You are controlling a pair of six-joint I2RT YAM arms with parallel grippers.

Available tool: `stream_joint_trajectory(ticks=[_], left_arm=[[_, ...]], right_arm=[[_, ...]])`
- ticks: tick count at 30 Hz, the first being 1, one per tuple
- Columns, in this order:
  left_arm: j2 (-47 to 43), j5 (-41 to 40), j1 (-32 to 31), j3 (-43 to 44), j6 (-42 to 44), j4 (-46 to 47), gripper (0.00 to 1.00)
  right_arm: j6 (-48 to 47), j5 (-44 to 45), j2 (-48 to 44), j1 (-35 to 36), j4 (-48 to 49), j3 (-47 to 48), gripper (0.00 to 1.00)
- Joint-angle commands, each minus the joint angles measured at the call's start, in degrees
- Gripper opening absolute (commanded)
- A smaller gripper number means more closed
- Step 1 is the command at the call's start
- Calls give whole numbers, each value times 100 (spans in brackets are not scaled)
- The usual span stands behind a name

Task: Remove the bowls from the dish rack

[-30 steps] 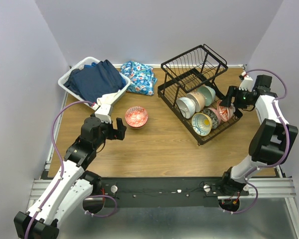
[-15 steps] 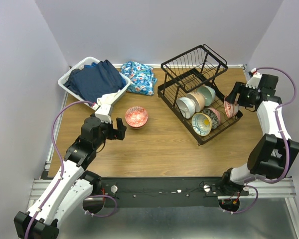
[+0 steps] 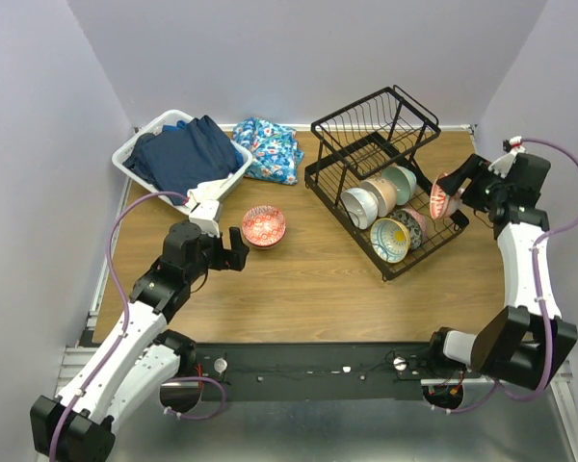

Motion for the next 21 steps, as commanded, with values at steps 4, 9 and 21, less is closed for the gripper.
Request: stream_joint_trajectory(ticks=[4, 9, 21], left_arm=[[369, 503, -147, 317, -655, 581, 99], [825, 670, -463, 440, -1288, 1170, 99], [2424, 187, -1816, 1098, -2862, 2840, 99]], right_arm=[[1647, -1367, -738, 203, 978, -881, 5], [2087, -1674, -1107, 353, 1303, -1269, 5], [3239, -2474, -1512, 898, 2446, -2262, 5]])
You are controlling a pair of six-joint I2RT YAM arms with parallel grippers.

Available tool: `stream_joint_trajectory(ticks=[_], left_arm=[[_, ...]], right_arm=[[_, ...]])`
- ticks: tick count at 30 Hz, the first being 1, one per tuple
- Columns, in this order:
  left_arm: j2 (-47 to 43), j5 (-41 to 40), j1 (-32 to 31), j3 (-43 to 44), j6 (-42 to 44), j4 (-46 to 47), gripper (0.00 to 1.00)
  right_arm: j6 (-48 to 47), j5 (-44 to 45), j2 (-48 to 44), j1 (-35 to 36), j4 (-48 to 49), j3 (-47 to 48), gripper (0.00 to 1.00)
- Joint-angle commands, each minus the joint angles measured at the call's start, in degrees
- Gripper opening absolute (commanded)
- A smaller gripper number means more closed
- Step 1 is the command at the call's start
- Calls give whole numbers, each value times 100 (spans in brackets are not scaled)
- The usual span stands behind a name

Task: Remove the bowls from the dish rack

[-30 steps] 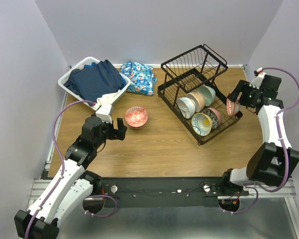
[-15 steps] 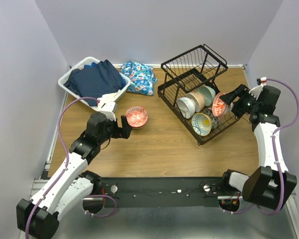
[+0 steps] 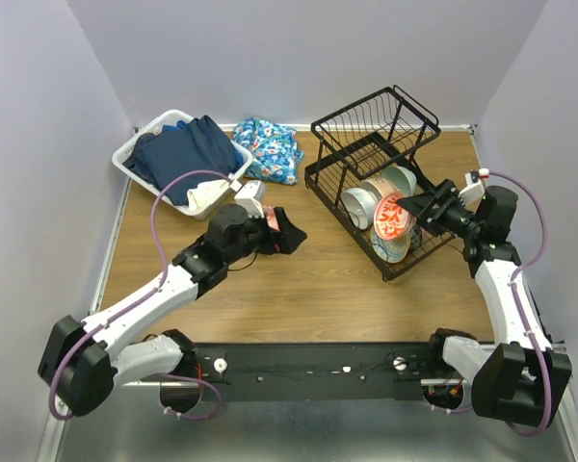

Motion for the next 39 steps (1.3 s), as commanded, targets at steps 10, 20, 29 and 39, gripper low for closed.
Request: stream_joint_trajectory(ticks=[10, 20, 29, 39], left_arm=[[1705, -479, -1071, 1270, -1155, 1254, 98], [2672, -751, -1414, 1938, -1586, 833, 90], [3120, -383, -1467, 2009, -2034, 1034, 73], [3095, -329, -1467, 1842, -2157, 1263, 8]], right_arm=[[1192, -894, -379, 678, 1595, -704, 5], [1649, -1043, -554, 898, 2105, -959, 5], [1913, -1105, -625, 968, 2422, -1153, 5], [1949, -1122, -616, 986, 2510, -1241, 6]])
